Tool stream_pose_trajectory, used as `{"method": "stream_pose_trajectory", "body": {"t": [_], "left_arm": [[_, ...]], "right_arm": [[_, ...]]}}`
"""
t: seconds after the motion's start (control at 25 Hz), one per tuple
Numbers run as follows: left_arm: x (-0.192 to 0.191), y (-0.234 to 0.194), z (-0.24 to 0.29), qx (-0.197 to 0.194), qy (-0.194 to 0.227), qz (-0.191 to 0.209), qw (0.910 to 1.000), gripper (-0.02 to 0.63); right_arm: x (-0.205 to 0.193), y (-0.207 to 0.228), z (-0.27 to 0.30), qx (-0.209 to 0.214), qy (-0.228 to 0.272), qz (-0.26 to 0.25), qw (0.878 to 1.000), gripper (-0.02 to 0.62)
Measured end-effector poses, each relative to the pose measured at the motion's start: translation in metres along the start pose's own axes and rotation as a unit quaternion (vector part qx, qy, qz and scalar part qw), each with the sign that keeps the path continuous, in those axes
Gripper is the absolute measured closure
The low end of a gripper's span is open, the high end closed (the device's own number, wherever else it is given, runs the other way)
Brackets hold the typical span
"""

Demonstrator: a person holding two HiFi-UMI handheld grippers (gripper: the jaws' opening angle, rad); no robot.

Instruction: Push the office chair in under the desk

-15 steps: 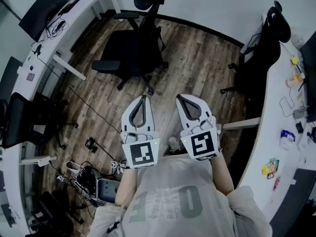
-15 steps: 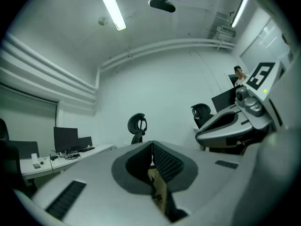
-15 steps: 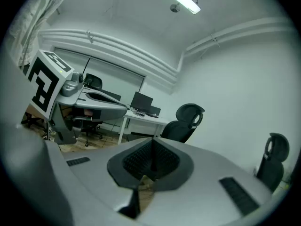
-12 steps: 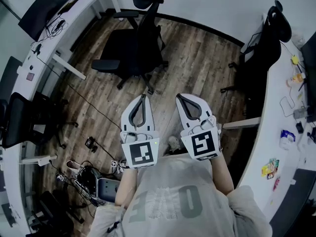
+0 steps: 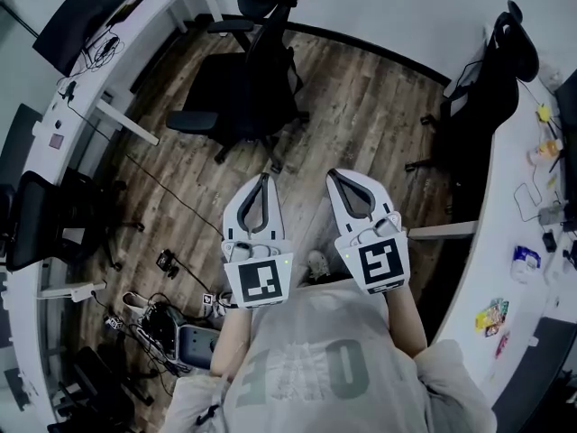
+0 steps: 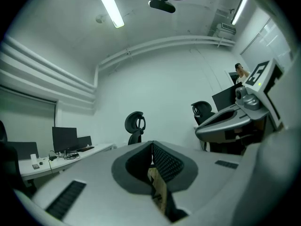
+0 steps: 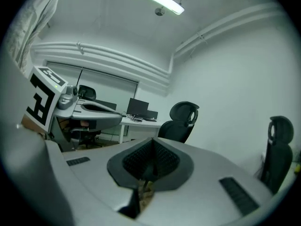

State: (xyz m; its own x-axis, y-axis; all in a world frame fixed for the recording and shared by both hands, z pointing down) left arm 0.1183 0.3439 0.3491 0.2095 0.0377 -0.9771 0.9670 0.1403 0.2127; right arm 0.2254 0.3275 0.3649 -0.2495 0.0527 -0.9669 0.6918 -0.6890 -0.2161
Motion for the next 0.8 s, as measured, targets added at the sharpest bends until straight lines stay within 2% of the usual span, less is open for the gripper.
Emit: {"method": "stream_pose_trajectory", "body": {"t": [0.12,0.52,0.68,0.8], "left_arm": [[-0.001,0.002,0.011,0.001,0.001,-0.003,1.0000,0.589],[-0.013,0.015,0.046,-0.011,-0.023,-0.005,0.9997,0.589],[-0.004,0.021,0.057,-0.017,-0.006,-0.010,0.9998,0.589],[-0.003,0.019,0.064,-0.024,0.001,0.002,0.9997,0.589]], "right_arm": [[-0.002,0.010,0.003,0.002,0.007,0.013,1.000,0.574],[-0.021,0.064,0.004,-0.044,0.000,0.058,0.997,0.574],[-0.026,0.081,0.001,-0.053,-0.006,0.054,0.997,0.574],[-0.028,0.089,0.005,-0.065,-0.003,0.065,0.996,0.574]]}}
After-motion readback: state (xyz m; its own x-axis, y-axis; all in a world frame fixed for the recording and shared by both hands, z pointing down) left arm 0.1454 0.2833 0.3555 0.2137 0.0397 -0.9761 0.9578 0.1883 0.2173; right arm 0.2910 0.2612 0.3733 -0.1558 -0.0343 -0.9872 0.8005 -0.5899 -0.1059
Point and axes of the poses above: the fingertips, and each gripper's own axes: z forward along the fingers, y to its right, x out of its top, the point moved 1 cm from there along -z, backward along the fingers
